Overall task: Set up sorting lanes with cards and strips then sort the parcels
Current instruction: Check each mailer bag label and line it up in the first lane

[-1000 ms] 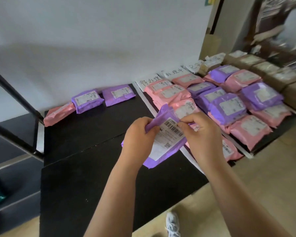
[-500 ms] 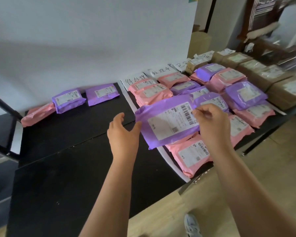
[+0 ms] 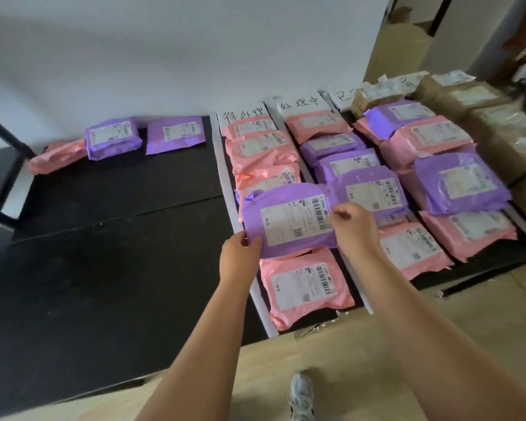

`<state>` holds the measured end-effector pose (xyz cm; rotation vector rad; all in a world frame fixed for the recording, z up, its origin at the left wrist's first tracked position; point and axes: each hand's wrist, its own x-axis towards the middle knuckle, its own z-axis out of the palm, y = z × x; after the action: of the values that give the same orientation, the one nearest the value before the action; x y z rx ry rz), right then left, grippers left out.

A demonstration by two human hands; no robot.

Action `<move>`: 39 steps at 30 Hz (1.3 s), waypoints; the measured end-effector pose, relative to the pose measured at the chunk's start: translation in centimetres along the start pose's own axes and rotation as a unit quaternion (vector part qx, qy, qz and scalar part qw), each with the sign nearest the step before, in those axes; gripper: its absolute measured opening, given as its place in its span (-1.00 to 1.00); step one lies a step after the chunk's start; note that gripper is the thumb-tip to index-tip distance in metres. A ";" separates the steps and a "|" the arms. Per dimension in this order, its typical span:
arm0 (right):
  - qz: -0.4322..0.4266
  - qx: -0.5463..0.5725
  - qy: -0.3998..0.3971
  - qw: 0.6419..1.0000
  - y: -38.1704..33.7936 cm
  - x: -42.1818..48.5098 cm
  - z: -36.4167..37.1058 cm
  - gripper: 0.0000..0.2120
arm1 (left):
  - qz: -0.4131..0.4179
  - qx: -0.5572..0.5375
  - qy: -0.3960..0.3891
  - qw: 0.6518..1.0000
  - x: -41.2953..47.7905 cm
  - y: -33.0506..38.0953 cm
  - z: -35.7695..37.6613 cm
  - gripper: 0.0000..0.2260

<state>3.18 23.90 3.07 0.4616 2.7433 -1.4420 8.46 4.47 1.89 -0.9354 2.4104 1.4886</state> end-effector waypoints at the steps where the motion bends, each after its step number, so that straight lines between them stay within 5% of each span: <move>1: 0.003 -0.017 -0.020 1.000 0.4 0.5 0.4 -0.82 | -0.018 0.005 -0.010 1.000 0.2 -0.1 0.6 -0.92; 13: -0.011 -0.109 -0.184 0.977 3.3 2.4 2.2 -0.70 | -0.046 0.064 -0.091 0.993 1.2 -0.3 2.9 -0.67; 29: -0.083 -0.041 -0.136 0.986 -4.0 -0.3 4.7 -0.64 | -0.024 0.035 0.063 0.997 1.7 -0.5 -3.6 -0.41; 39: -0.123 -0.055 -0.137 0.981 -12.7 -3.6 15.0 -0.69 | 0.030 0.022 0.052 0.998 6.3 -2.2 -16.4 -0.45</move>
<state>1.40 4.10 5.21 -0.0808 2.7053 -1.2715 7.76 -12.86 5.51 -0.9624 2.5554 1.4351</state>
